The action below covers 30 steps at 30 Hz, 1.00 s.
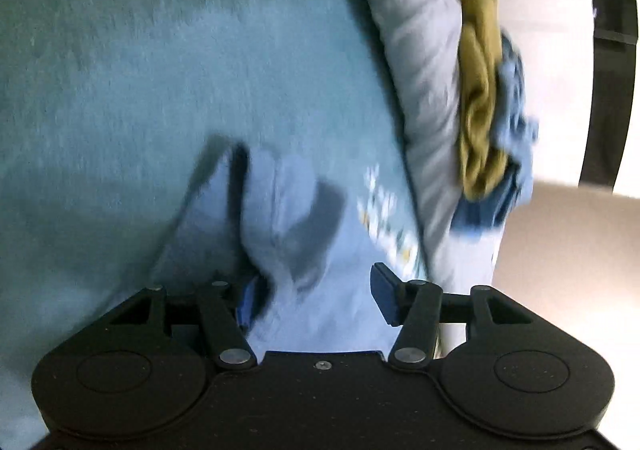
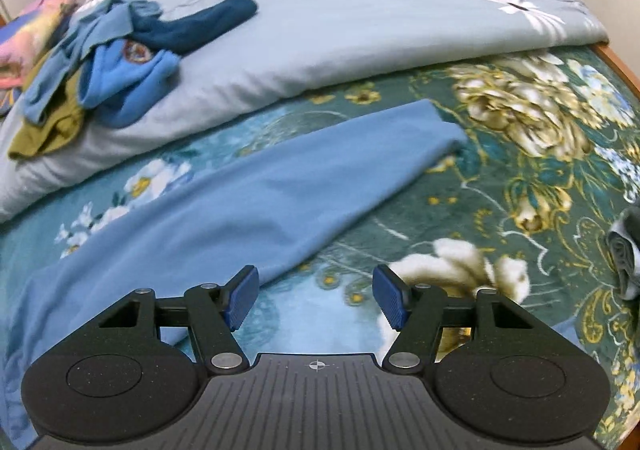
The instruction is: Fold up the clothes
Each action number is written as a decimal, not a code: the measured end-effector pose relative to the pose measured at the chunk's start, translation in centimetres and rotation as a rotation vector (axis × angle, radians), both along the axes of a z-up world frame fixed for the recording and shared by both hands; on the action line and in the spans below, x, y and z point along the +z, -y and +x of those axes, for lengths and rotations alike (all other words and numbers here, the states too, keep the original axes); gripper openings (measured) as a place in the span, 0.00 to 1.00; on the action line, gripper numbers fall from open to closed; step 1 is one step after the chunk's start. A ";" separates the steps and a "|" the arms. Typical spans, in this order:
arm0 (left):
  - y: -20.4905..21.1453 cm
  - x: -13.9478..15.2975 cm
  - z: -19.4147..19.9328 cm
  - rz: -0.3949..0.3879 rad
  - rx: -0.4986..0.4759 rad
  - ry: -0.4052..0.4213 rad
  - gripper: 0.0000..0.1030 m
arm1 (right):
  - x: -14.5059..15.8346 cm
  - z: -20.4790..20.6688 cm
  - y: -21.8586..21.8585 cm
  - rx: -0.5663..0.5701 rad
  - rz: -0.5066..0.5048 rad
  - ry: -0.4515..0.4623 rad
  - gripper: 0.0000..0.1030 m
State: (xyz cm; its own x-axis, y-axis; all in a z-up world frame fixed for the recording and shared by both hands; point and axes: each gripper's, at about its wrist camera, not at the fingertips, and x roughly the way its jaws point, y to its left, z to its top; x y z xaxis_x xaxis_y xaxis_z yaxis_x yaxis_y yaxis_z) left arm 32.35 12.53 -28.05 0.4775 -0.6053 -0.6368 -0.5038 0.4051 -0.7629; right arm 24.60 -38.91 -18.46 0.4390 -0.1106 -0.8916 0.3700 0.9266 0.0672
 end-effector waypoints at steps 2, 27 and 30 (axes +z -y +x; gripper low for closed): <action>-0.2 -0.3 0.3 0.020 0.030 0.011 0.52 | -0.1 0.4 -0.4 0.013 -0.004 -0.005 0.58; -2.3 3.9 -0.8 0.407 0.055 0.040 0.45 | -2.3 1.8 3.6 -0.061 -0.022 -0.013 0.58; -2.2 5.5 -4.4 0.490 0.050 -0.002 0.53 | -3.1 2.9 6.2 -0.132 -0.019 -0.008 0.58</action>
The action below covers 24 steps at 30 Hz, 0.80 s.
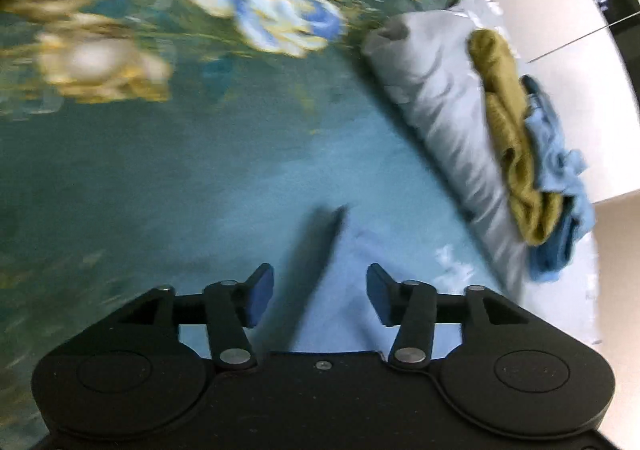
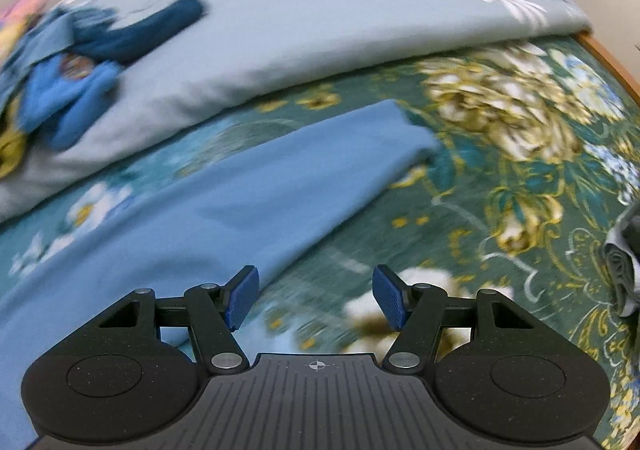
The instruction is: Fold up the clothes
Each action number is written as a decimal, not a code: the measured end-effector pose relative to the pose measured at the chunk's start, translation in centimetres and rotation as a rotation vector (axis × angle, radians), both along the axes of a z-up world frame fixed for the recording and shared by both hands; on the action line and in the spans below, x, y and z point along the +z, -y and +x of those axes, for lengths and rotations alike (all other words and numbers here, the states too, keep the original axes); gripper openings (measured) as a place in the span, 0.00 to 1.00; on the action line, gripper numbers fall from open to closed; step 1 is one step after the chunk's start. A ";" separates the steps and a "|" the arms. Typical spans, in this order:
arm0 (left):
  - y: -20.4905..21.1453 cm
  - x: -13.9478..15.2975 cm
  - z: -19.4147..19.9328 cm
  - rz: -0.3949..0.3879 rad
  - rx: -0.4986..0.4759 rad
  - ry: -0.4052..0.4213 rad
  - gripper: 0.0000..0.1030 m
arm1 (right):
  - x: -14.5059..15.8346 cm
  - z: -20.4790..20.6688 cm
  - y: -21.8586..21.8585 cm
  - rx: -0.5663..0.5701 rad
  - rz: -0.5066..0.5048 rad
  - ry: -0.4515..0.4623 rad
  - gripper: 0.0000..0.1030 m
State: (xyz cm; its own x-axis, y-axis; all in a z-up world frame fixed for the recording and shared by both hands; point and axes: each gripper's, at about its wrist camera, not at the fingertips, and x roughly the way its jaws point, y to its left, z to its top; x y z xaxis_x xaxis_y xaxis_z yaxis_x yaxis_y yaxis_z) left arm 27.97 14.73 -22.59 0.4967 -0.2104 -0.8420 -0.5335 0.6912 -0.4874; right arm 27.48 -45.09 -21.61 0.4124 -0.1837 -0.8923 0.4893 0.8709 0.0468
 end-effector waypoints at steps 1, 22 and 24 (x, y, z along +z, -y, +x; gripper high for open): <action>0.0 0.3 -1.3 0.023 0.006 -0.024 0.53 | -0.4 0.4 1.0 -0.026 0.013 0.007 0.58; 4.1 1.6 -9.6 0.075 0.207 -0.188 0.62 | -4.2 9.3 10.1 -0.052 0.011 0.006 0.03; 4.6 1.6 -9.9 0.080 0.211 -0.195 0.62 | -4.5 9.6 10.2 -0.043 0.009 -0.005 0.03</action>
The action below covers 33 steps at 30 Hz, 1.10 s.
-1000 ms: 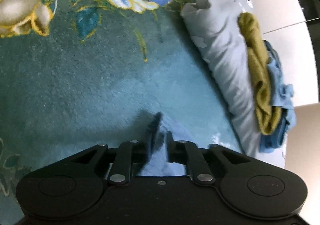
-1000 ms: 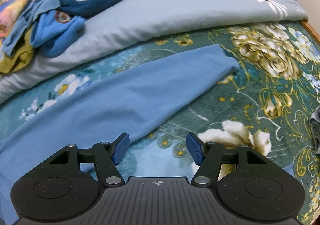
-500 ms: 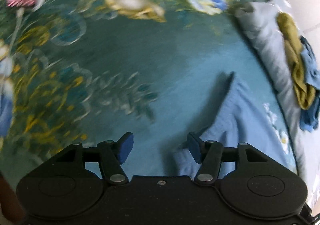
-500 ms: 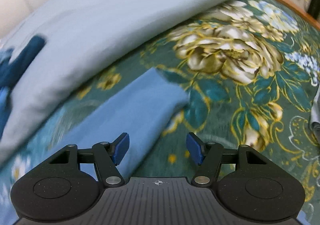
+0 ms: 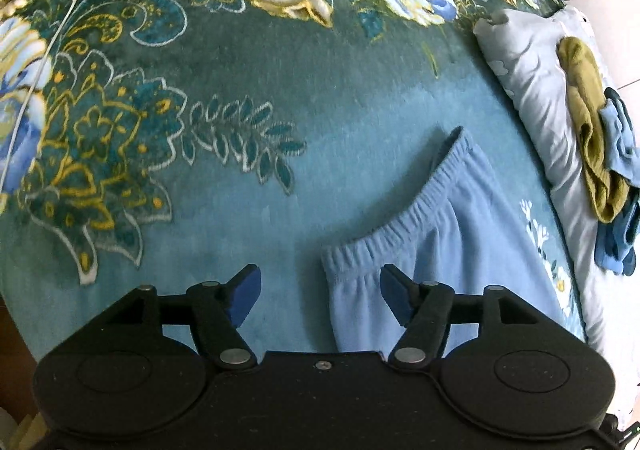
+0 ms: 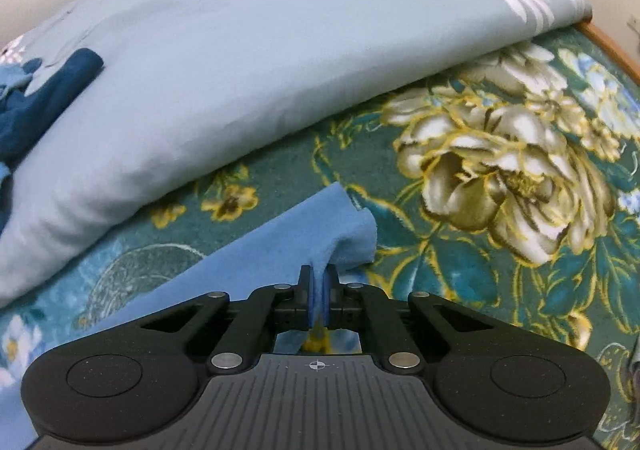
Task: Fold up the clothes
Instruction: 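Grasp the waistband with the left tool while the right tool grasps the leg hem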
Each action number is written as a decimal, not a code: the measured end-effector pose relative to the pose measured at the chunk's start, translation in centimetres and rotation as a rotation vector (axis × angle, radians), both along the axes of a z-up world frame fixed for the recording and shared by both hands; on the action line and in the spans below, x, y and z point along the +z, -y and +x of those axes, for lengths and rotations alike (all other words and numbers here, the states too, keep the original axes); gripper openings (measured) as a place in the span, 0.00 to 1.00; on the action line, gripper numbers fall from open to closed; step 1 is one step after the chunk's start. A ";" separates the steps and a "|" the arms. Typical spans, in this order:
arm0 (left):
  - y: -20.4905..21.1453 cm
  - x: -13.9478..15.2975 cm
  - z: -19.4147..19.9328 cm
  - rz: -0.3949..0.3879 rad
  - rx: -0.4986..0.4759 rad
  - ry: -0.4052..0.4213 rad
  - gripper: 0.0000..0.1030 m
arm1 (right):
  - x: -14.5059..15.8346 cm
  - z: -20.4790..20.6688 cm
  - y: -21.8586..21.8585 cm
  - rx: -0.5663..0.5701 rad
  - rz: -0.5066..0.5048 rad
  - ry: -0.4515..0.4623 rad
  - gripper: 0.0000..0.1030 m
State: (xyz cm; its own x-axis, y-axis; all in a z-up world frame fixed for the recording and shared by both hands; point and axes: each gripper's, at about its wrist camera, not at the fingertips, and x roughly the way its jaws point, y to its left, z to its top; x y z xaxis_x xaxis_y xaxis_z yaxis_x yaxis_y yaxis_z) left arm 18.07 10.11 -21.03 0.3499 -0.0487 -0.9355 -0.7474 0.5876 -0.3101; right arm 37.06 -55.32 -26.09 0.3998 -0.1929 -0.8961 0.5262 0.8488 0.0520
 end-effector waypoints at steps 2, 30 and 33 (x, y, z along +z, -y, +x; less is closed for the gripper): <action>0.5 0.0 -0.3 0.001 0.006 -0.007 0.62 | -0.4 0.2 -0.2 0.025 0.007 -0.014 0.04; 3.5 -4.5 2.1 0.094 -0.312 0.024 0.38 | -1.0 -34.0 1.0 -0.539 0.346 0.046 0.41; 3.1 -4.4 2.3 0.058 -0.303 0.049 0.28 | -1.0 -33.7 0.2 -0.569 0.368 0.104 0.36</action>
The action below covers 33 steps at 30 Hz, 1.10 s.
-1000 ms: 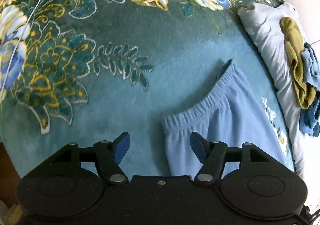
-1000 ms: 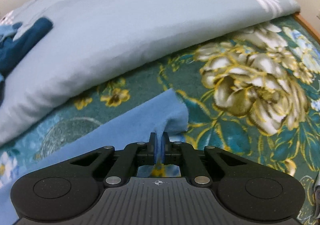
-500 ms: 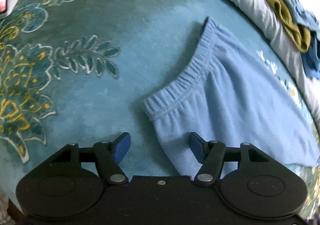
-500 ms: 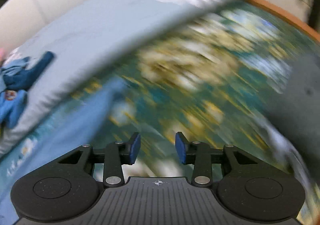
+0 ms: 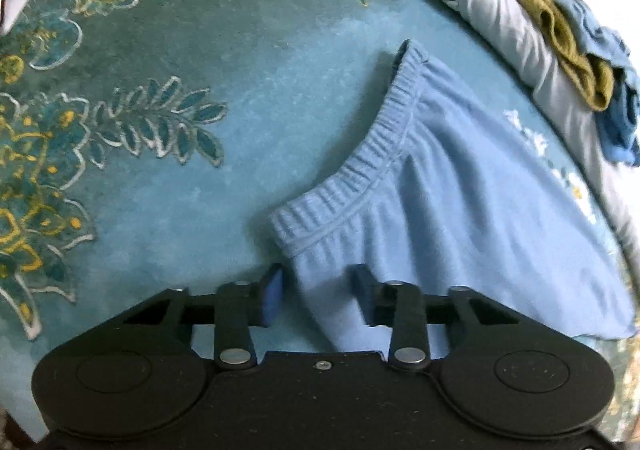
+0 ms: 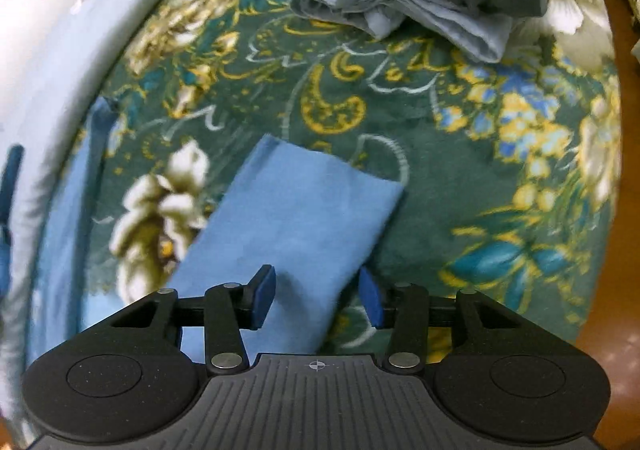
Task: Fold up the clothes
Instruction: 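Grasp the waistband with the left tool while the right tool grasps the leg hem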
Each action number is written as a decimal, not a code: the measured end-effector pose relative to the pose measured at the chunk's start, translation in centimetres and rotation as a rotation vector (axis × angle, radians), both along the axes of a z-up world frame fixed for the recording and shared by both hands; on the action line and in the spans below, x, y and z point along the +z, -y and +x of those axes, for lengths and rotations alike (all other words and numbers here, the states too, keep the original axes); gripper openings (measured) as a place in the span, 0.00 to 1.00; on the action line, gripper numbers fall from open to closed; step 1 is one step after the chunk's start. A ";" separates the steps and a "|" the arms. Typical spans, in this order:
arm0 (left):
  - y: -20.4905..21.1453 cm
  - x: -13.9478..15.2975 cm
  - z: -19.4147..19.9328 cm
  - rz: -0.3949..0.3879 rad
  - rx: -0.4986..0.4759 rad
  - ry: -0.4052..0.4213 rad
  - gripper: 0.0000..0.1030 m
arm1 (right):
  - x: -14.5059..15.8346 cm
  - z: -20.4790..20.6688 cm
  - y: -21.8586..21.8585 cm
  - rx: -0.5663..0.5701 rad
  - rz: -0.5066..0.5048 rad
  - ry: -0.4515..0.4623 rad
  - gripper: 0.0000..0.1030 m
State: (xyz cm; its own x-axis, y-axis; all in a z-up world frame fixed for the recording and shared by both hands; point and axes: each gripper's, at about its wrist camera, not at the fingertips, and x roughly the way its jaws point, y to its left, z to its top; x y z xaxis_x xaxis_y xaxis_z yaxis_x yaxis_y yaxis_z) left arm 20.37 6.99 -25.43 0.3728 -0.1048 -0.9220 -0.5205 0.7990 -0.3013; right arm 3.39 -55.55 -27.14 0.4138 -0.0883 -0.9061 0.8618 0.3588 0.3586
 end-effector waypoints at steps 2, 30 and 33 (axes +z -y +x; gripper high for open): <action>-0.3 0.0 0.2 -0.012 0.009 0.005 0.24 | 0.0 0.2 -0.2 -0.015 0.006 0.022 0.11; -1.3 7.8 9.9 -0.171 0.178 0.128 0.01 | 8.9 19.3 3.6 0.241 -0.114 0.255 0.03; -0.9 6.7 13.3 -0.160 0.185 0.091 0.01 | 7.5 24.8 3.6 0.305 -0.127 0.207 0.03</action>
